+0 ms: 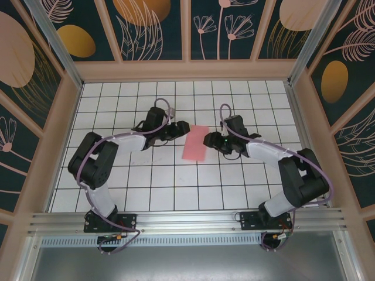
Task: Fold a paper plane with a square sheet of paper (pick it up from the middle)
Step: Move the paper to the center of the table, then third fold the triangle at the center of the table.
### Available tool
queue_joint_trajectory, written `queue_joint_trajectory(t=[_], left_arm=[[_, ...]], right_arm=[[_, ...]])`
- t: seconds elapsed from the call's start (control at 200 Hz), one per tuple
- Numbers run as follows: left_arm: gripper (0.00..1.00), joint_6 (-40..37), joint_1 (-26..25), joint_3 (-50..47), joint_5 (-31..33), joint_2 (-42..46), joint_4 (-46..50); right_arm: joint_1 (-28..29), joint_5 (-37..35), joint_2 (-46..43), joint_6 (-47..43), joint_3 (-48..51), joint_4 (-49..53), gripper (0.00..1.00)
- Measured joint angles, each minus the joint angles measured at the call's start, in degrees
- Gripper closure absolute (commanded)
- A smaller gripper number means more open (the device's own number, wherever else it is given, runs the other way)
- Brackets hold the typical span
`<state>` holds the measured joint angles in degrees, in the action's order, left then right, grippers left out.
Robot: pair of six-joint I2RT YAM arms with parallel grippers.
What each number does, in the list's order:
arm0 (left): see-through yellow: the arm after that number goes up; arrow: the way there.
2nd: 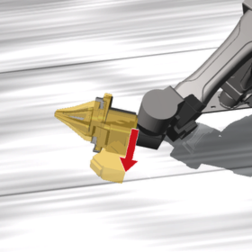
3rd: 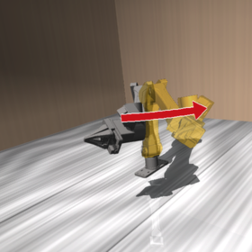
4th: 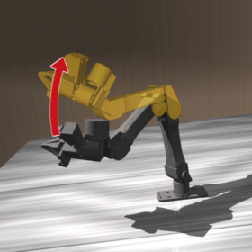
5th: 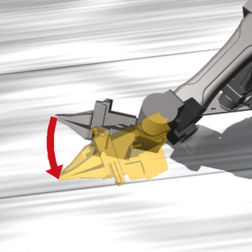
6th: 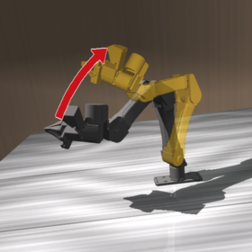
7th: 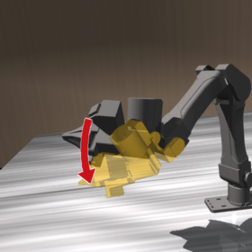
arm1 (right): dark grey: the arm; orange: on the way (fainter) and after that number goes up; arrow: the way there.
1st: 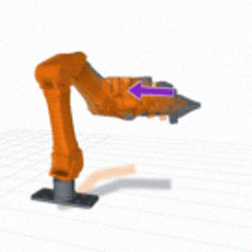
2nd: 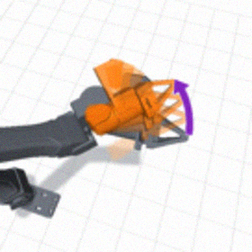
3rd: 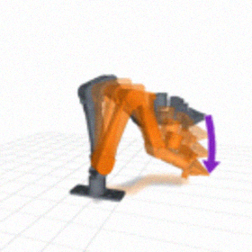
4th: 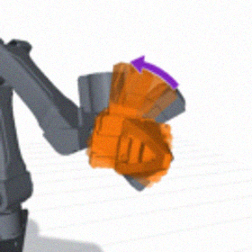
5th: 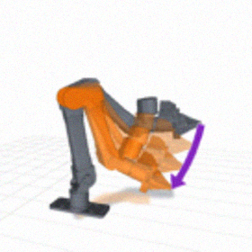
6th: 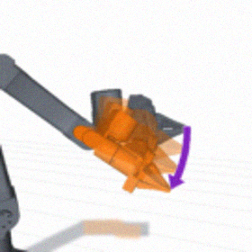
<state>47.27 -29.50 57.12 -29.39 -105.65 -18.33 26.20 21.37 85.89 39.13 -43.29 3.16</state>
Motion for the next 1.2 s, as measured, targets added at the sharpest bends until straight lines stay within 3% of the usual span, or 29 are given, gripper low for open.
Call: queue_joint_trajectory(t=[0.195, 0.43, 1.201], left_arm=[[0.43, 0.2, -1.5, 5.5, -2.1, -5.9, -0.8], [0.43, 0.2, -1.5, 7.1, -1.8, -8.5, -0.4], [0.44, 0.2, -1.5, 7.7, -1.4, -9.2, 1.1]], right_arm=[[0.5, -0.3, -1.1, 8.6, 4.2, -2.4, 0.42], [5.0, -0.5, -0.2, 13.4, 4.5, -4.8, 0.48], [7.3, 0.0, 4.0, 18.7, 4.7, -10.3, 0.55]])
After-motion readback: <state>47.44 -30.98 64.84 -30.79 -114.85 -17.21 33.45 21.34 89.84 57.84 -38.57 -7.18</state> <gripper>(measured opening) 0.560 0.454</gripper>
